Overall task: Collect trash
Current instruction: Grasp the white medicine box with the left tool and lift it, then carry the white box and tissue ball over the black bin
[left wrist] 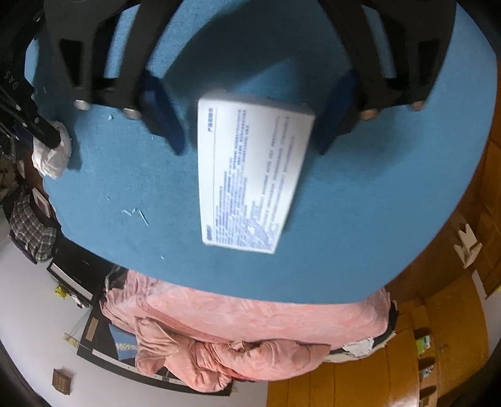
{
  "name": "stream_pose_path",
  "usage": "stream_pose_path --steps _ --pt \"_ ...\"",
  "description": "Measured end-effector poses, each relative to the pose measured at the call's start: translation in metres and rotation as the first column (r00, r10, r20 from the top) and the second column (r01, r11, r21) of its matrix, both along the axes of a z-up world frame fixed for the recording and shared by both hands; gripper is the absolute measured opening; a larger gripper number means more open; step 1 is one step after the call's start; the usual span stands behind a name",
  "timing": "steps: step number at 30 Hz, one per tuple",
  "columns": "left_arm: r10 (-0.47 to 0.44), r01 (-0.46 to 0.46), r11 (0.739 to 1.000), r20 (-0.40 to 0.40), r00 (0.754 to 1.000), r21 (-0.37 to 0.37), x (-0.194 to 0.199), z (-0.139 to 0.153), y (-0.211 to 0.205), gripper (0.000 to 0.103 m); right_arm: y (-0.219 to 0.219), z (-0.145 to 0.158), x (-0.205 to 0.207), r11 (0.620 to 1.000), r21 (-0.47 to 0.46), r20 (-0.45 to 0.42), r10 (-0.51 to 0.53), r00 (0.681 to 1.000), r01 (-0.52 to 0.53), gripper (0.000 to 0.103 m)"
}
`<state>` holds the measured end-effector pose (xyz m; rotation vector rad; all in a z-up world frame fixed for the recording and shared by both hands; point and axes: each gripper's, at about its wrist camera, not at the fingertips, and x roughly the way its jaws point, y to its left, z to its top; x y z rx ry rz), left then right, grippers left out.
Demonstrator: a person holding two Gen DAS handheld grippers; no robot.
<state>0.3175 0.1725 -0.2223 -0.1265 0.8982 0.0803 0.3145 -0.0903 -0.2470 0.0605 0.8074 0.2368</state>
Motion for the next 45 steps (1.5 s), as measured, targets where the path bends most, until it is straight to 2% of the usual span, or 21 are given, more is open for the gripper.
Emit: stream_pose_path --steps 3,7,15,18,19,21,27,37,45 --pt "-0.008 0.008 1.0 0.021 1.0 -0.013 -0.002 0.0 0.0 0.055 0.0 -0.001 0.001 1.0 0.001 -0.002 0.001 1.0 -0.001 0.039" --pt "-0.011 0.012 1.0 0.04 0.999 -0.024 -0.005 0.0 -0.001 0.054 0.001 -0.001 0.001 1.0 0.002 -0.004 -0.003 1.0 0.003 0.042" --pt "-0.042 0.043 0.999 0.047 0.998 -0.019 -0.021 0.005 -0.013 0.054 0.003 0.0 0.001 1.0 0.001 0.0 0.001 1.0 -0.001 0.059" --pt "-0.041 0.042 0.999 0.034 0.999 -0.028 -0.023 0.002 -0.012 0.054 0.004 0.0 0.004 1.0 0.003 -0.007 0.003 1.0 -0.003 0.059" --pt "-0.038 0.039 0.999 0.032 0.999 -0.033 -0.023 0.002 -0.011 0.054 0.005 -0.001 0.005 1.0 0.003 -0.011 0.004 1.0 -0.004 0.058" --pt "-0.038 0.039 0.999 0.03 0.999 -0.034 -0.023 0.002 -0.011 0.054 0.006 -0.001 0.008 1.0 -0.017 -0.02 0.0 1.0 0.0 0.044" --pt "-0.047 0.048 0.998 0.041 0.998 -0.027 -0.027 0.005 -0.013 0.054 0.004 0.008 0.006 1.0 0.0 -0.015 0.02 1.0 -0.02 0.03" --pt "-0.075 0.08 0.996 0.141 0.987 -0.029 -0.056 0.037 -0.026 0.054 0.004 0.043 -0.025 0.998 0.048 0.08 0.032 0.996 -0.036 0.03" --pt "-0.1 0.107 0.994 0.192 0.976 -0.027 -0.084 0.065 -0.041 0.054 -0.014 0.066 -0.049 0.997 0.075 0.11 0.003 0.994 -0.011 0.03"
